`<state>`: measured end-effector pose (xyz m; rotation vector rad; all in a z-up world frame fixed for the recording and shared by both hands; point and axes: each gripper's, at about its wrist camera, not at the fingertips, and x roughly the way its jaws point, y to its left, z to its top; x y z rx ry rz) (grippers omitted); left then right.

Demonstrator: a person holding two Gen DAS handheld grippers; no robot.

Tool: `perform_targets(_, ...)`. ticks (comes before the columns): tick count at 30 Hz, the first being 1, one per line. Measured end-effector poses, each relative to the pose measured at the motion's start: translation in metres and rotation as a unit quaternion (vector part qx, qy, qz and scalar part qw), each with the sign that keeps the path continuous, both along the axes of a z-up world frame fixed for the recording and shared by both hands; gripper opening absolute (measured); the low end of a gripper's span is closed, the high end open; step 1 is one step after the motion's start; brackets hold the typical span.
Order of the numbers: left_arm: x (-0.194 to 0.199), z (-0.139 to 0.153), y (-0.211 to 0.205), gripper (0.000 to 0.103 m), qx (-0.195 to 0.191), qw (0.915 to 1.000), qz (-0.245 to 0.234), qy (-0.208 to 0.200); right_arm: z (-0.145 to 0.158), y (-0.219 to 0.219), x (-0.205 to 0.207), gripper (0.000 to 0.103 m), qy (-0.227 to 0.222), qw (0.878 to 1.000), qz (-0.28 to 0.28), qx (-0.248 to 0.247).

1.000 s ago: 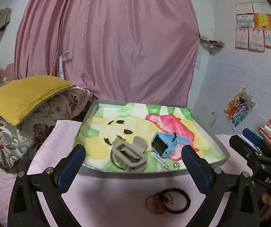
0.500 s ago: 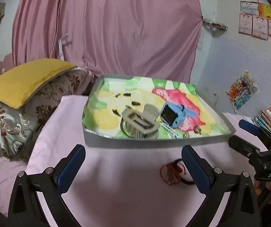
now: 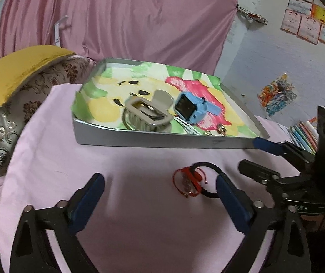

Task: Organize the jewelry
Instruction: 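Move both open grippers back toward the red keychain and black hair tie, then grasp the red cord keychain with the left gripper while the right grasps the black hair tie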

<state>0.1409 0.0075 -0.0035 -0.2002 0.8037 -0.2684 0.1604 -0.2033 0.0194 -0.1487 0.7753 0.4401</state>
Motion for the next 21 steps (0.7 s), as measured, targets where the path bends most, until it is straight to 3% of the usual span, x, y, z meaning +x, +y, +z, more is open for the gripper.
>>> perform_targets(7, 0.003, -0.004, -0.011, 0.075, 0.002, 0.9995, -0.028, 0.013, -0.003, 0.003, 0.003, 0.052, 0.015, 1.0, 0.014, 0.0)
perform_targets(12, 0.006, -0.005, -0.016, 0.054, 0.003, 0.999, -0.038, 0.022, -0.004, 0.003, 0.005, 0.051, 0.021, 1.0, 0.018, 0.003)
perform_targets(21, 0.009, -0.006, -0.019, 0.036, 0.002, 0.9984, -0.049, 0.029, -0.008, 0.008, 0.009, 0.046, 0.035, 0.999, 0.03, 0.001)
